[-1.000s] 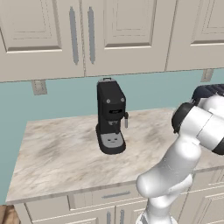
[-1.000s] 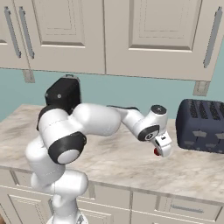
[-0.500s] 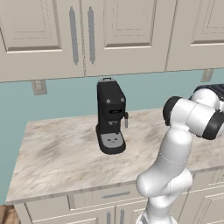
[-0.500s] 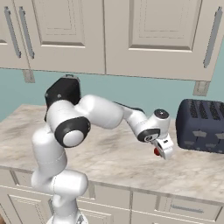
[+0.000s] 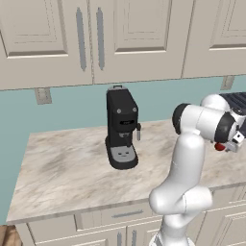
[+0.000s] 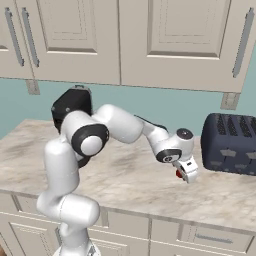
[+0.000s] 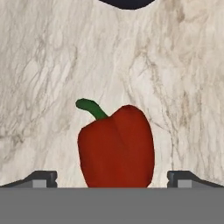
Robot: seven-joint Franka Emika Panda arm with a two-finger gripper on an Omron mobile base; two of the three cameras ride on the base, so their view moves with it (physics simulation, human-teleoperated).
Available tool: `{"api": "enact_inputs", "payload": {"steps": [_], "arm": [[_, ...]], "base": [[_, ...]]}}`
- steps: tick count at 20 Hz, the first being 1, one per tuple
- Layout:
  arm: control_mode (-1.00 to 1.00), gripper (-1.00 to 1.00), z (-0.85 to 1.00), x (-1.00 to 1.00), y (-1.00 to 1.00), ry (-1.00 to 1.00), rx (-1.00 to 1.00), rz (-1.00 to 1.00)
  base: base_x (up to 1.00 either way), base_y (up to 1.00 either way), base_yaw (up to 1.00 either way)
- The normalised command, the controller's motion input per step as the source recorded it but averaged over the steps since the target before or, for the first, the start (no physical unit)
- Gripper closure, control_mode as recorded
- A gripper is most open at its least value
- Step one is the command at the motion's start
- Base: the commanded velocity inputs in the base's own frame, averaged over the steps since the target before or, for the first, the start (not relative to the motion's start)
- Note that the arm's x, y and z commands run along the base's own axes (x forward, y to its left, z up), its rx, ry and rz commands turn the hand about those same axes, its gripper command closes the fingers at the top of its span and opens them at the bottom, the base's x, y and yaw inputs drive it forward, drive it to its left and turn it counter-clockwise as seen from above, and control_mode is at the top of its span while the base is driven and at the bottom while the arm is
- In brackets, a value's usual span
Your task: Place the bell pepper in the correct fridge rack based on whether it is a fruit or vegetable. Finally, close the fridge door.
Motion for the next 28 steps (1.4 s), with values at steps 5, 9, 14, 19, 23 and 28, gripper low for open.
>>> {"api": "enact_inputs", "payload": {"steps": [5, 9, 14, 19, 23, 28], "arm": [[-1.0, -1.0, -0.18, 0.16, -0.12, 0.0, 0.0, 0.0], [-1.0, -1.0, -0.17, 0.0, -0.25, 0.0, 0.0, 0.0], [-1.0, 1.0, -0.09, 0.0, -0.06, 0.0, 0.0, 0.0], [-1.0, 1.0, 0.0, -0.01, 0.0, 0.0, 0.0, 0.0], [-1.0, 1.0, 0.07, -0.25, 0.11, -0.03, 0.0, 0.0], [-1.0, 1.0, 0.62, -0.44, 0.61, -0.17, -0.08, 0.0]], "base": [[0.0, 0.0, 0.0], [0.0, 0.0, 0.0], [0.0, 0.0, 0.0], [0.0, 0.0, 0.0], [0.0, 0.0, 0.0], [0.0, 0.0, 0.0]]}}
